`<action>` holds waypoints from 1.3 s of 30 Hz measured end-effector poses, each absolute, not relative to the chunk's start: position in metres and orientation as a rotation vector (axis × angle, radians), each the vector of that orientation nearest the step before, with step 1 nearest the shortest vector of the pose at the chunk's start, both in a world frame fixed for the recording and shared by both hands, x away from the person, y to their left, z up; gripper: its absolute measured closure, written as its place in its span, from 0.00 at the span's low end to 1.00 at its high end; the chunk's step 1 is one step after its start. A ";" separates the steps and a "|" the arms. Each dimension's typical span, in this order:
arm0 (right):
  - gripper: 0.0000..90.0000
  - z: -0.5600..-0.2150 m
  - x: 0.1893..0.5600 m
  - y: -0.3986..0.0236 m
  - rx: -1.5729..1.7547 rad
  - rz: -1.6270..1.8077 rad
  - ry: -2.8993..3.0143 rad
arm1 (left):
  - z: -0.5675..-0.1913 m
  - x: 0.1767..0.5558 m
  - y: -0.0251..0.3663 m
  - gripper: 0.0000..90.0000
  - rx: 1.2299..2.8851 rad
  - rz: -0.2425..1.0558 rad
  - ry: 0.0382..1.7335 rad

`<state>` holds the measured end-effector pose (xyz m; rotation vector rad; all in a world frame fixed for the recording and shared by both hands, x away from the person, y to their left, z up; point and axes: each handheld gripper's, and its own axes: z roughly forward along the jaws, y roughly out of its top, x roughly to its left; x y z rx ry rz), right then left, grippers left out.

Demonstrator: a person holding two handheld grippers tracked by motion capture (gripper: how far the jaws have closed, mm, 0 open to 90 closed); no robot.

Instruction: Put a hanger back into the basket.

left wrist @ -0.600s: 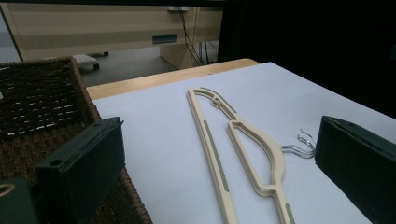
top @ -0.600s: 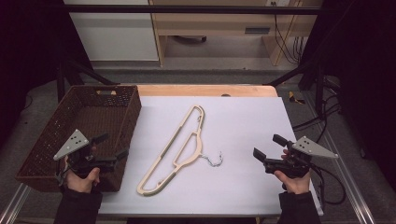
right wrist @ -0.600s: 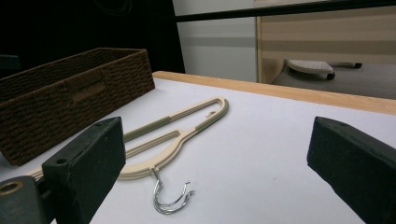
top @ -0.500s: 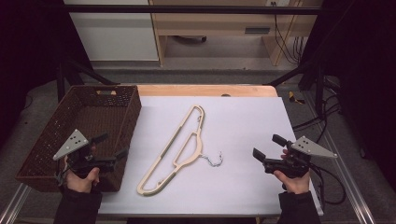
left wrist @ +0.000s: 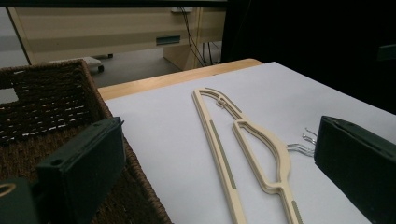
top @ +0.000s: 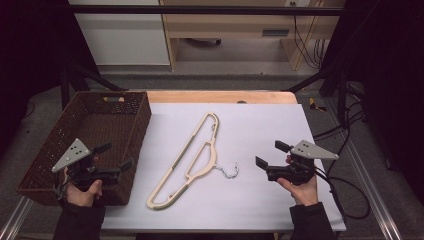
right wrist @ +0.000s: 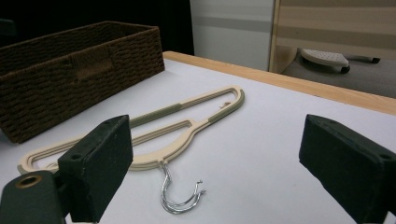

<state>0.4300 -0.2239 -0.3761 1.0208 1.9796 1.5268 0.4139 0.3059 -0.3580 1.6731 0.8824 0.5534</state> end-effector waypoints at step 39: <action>0.63 -0.451 0.499 -0.123 0.919 1.362 2.405 | -0.356 0.412 0.306 0.03 1.693 0.578 0.863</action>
